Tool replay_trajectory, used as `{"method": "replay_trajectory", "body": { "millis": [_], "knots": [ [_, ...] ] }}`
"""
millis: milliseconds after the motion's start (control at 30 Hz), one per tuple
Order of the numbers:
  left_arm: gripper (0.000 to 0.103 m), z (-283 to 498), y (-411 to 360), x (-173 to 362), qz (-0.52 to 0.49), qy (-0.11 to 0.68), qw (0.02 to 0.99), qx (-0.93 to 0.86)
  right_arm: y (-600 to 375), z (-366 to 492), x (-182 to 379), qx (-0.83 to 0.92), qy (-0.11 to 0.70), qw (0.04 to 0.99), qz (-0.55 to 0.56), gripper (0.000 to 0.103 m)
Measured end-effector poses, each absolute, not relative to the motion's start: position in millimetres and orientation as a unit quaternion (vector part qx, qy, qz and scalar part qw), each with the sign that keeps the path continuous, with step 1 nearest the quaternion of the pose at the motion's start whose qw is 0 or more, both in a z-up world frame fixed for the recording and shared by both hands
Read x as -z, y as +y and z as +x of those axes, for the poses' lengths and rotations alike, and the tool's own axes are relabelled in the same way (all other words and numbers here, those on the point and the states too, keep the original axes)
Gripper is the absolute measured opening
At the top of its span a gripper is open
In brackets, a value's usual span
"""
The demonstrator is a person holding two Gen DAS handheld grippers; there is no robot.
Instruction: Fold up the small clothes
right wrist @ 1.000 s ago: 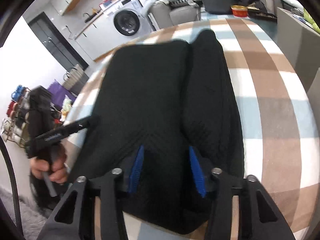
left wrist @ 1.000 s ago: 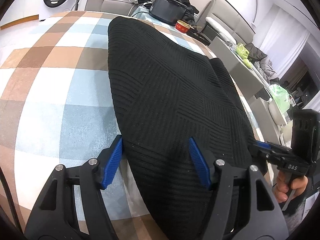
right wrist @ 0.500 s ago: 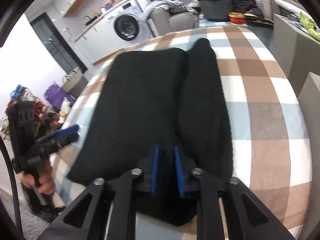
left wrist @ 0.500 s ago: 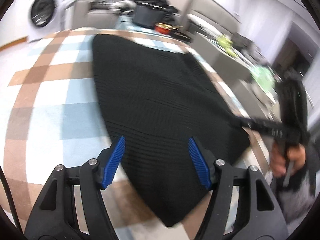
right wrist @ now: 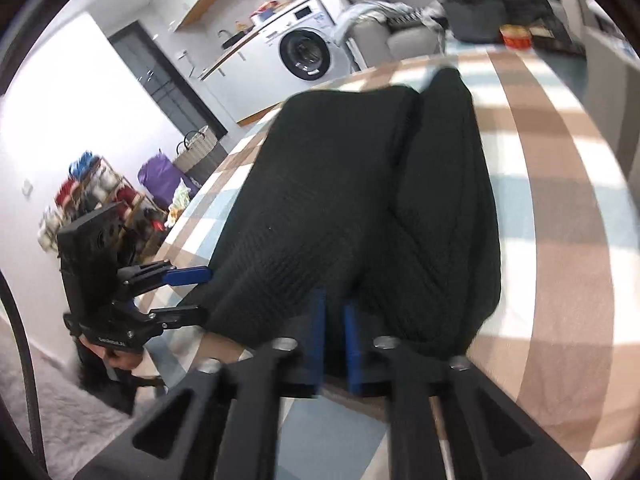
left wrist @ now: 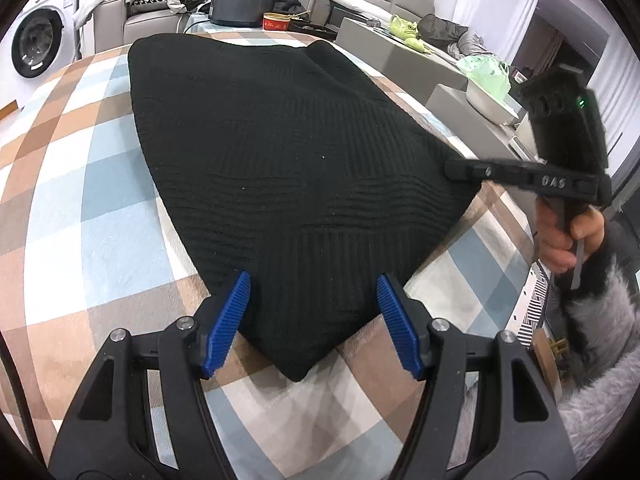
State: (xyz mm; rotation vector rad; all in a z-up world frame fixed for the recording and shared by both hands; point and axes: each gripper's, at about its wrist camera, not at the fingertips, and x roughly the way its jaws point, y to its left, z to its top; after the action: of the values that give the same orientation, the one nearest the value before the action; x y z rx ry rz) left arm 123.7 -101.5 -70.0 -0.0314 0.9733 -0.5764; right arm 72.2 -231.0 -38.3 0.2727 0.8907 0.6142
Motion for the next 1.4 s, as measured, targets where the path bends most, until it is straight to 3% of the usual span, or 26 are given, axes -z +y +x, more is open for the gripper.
{"method": "replay_trajectory", "body": {
  "millis": [100, 233, 300, 367, 433, 633, 700, 733, 767, 800, 933, 1400],
  "knots": [
    [0.063, 121, -97, 71, -0.018, 0.462, 0.844, 0.272, -235, 72, 29, -0.285, 0.416, 0.854, 0.128, 0.006],
    [0.063, 117, -93, 69, -0.015, 0.467, 0.842, 0.271, -235, 74, 50, -0.231, 0.475, 0.845, 0.088, 0.006],
    [0.063, 117, -87, 65, -0.023, 0.473, 0.838, 0.269, -236, 73, 42, -0.232, 0.463, 0.85, 0.094, 0.018],
    [0.063, 122, -75, 60, -0.054, 0.472, 0.84, 0.262, -240, 73, 29, -0.217, 0.438, 0.867, 0.096, 0.057],
    [0.064, 133, -59, 56, -0.092, 0.464, 0.847, 0.244, -247, 79, 22, -0.185, 0.414, 0.885, 0.104, 0.061],
    [0.064, 169, -43, 71, -0.141, 0.479, 0.848, 0.178, -247, 117, 51, -0.144, 0.452, 0.869, 0.141, 0.061],
    [0.059, 178, -44, 77, -0.146, 0.483, 0.845, 0.175, -243, 124, 57, -0.142, 0.461, 0.865, 0.141, 0.06],
    [0.054, 179, -44, 76, -0.145, 0.478, 0.849, 0.172, -239, 123, 59, -0.143, 0.461, 0.864, 0.142, 0.052],
    [0.037, 182, -45, 77, -0.141, 0.479, 0.85, 0.17, -237, 124, 60, -0.148, 0.464, 0.861, 0.148, 0.039],
    [0.03, 187, -45, 79, -0.135, 0.482, 0.85, 0.164, -235, 125, 61, -0.155, 0.467, 0.857, 0.152, 0.035],
    [0.028, 202, -36, 80, -0.15, 0.48, 0.849, 0.164, -222, 128, 61, -0.146, 0.466, 0.86, 0.149, 0.031],
    [0.028, 268, 20, 78, -0.184, 0.455, 0.865, 0.104, -170, 169, 61, -0.113, 0.443, 0.869, 0.188, 0.031]
  ]
}}
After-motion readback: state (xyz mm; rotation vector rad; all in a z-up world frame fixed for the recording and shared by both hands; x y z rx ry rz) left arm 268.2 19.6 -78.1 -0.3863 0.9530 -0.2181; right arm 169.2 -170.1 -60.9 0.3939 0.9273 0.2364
